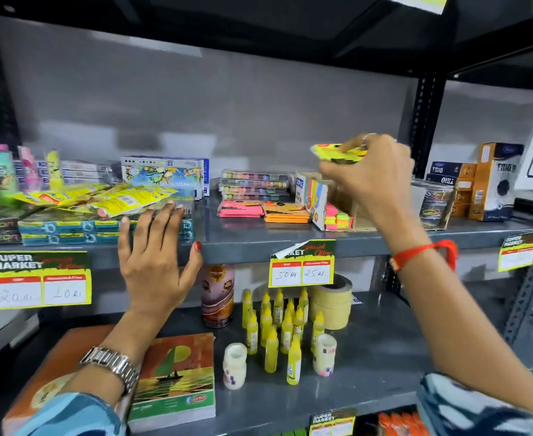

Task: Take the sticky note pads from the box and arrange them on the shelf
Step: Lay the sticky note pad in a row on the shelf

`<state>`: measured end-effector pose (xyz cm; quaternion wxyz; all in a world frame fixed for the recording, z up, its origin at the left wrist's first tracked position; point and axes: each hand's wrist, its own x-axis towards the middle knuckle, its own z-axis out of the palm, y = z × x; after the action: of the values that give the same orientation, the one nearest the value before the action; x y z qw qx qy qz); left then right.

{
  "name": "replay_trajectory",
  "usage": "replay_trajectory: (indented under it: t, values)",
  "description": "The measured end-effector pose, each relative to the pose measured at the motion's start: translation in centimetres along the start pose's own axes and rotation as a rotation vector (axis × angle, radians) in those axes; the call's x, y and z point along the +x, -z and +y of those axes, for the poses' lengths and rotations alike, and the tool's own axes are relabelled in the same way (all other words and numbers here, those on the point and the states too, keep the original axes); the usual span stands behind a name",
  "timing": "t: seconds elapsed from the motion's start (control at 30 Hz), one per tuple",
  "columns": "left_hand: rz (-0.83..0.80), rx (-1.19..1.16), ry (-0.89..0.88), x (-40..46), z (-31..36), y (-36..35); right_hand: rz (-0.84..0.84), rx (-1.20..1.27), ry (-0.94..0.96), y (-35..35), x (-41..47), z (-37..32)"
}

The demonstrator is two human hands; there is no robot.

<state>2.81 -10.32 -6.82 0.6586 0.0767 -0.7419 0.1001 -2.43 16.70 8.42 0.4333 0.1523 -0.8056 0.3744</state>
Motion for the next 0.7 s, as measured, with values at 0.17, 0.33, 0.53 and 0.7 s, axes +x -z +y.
replay_trajectory:
  t: [0.17, 0.33, 0.53, 0.7]
  values:
    - [0.000, -0.004, -0.002, 0.1, 0.1, 0.1, -0.053, -0.034, -0.127, 0.9, 1.8, 6.3]
    - [-0.008, -0.002, 0.010, 0.1, 0.1, 0.2, -0.134, -0.090, -0.171, 0.3, 0.5, 10.0]
    - [-0.036, -0.002, -0.008, 0.1, 0.0, 0.5, -0.229, -0.109, -0.170, -1.8, -0.5, 11.0]
    - [-0.055, 0.001, -0.016, 0.0, 0.0, 0.5, -0.245, -0.102, -0.166, -2.2, -1.0, 11.6]
